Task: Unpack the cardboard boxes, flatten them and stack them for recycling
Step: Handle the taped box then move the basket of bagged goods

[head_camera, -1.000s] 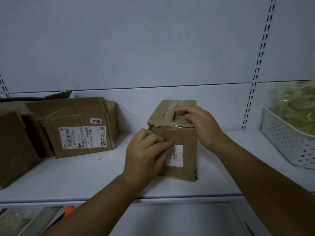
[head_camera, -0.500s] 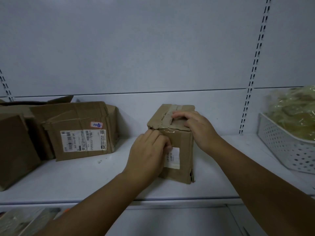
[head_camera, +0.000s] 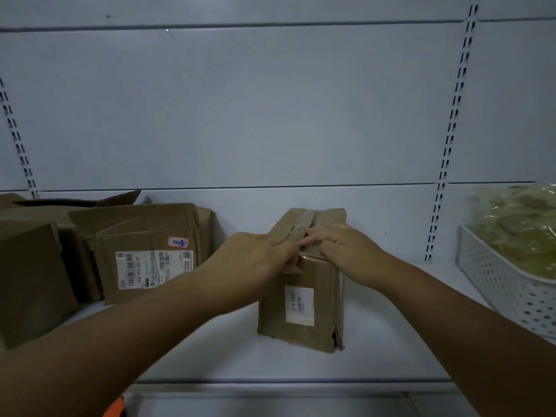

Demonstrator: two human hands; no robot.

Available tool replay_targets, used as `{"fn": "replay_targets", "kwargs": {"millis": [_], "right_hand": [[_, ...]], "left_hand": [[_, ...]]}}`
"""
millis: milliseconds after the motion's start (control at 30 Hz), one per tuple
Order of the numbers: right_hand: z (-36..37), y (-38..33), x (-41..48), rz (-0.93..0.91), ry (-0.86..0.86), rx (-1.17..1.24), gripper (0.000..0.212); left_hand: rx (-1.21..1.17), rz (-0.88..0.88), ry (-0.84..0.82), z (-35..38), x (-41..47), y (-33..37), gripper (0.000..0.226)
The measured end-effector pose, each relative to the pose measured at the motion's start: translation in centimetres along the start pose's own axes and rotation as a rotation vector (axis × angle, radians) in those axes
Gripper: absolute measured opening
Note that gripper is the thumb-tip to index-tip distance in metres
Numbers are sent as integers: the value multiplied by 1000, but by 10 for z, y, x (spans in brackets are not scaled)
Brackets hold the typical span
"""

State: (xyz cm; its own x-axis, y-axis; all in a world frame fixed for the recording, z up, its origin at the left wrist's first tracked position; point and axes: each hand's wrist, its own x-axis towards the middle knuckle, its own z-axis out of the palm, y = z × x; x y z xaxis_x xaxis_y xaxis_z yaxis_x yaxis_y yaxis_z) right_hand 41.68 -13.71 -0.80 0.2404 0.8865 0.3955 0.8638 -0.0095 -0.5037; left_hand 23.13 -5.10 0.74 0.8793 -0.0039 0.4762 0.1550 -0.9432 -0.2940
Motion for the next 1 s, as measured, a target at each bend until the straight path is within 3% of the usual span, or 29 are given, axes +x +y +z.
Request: {"fn": "replay_targets", "kwargs": {"millis": [100, 233, 433, 533, 600, 667, 800, 900, 1000], "right_hand": [[-3, -7, 1, 26, -36, -41, 37], [-8, -16, -2, 6, -112, -128, 38], [-10, -22, -4, -17, -113, -241, 35], [-5, -26, -11, -126, 60, -168, 30], [-1, -29, -14, -127, 175, 7, 24], [-5, -35, -15, -39, 167, 216, 23], [-9, -42, -9, -22, -3, 11, 10], [-5, -46, -8, -51, 32, 69, 14], [-3, -42, -11, -21, 50, 228, 16]], "left_hand": [[73, 77, -34, -14, 14, -10, 16], [57, 101, -213, -28, 35, -18, 17], [-424, -85, -283, -23, 45, -29, 5], [-688, -166, -285, -14, 45, -33, 5], [-887, -220, -247, -6, 41, -34, 12], [-1038, -275, -174, 1, 37, -32, 15], [-1232, -387, 155, 15, 21, -24, 18], [-1225, -449, 364, 30, 10, -13, 15], [-1164, -404, 385, 49, -3, -11, 24]]}}
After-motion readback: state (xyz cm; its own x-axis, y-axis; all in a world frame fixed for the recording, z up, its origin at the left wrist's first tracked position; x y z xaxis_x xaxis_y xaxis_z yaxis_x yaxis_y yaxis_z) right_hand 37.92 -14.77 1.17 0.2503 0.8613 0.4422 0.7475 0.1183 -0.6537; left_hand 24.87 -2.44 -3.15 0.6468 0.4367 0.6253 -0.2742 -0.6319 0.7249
